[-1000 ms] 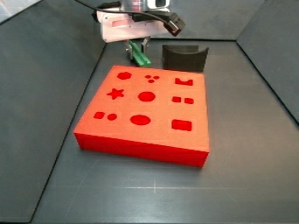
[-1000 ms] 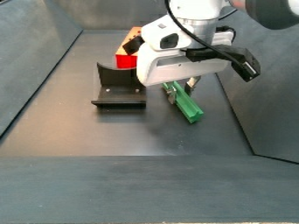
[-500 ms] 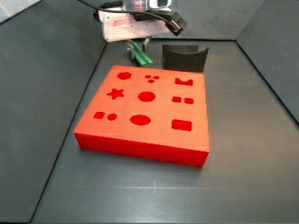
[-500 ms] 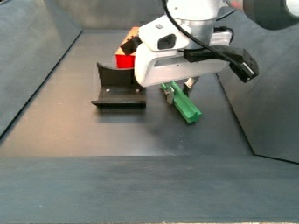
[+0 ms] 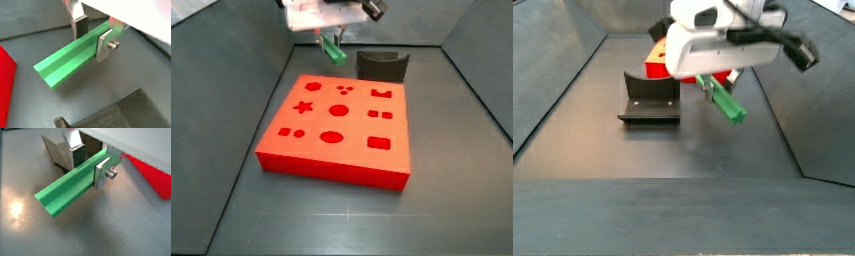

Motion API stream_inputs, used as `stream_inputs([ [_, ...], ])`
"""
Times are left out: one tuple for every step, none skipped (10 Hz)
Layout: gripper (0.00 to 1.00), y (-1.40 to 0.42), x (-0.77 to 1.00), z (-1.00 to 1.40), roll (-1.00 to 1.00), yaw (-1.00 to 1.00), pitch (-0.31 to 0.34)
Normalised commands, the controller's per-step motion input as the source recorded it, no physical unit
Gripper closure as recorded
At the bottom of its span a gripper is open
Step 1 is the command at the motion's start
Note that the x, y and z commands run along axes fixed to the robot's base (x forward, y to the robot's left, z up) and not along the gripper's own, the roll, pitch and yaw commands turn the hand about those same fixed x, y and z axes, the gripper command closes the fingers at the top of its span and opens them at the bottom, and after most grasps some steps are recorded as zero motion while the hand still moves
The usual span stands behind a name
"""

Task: Pick up the star object. Move up. Place the star object on the fixture. Regrasp the star object. Move to above the board. Insert the star object.
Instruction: Move up, then place the star object on the fixture.

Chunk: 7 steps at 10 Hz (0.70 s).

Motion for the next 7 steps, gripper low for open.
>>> stream_inputs([
  [1.0,0.01,-0.02,0.17,0.02,-0.02,0.035],
  [1.0,0.0,0.0,1.0,0.0,0.0,0.0],
  [1.0,0.0,0.0,1.0,0.0,0.0,0.007],
  [1.0,0.0,-0.02,1.0,0.0,0.0,0.027],
  [1.0,0.0,-0.02,1.0,0.0,0.0,0.028],
  [1.0,0.0,-0.02,1.0,0.01,0.0,0.028],
  [1.0,0.0,-0.03,1.0,0.02,-0.01,0.029],
])
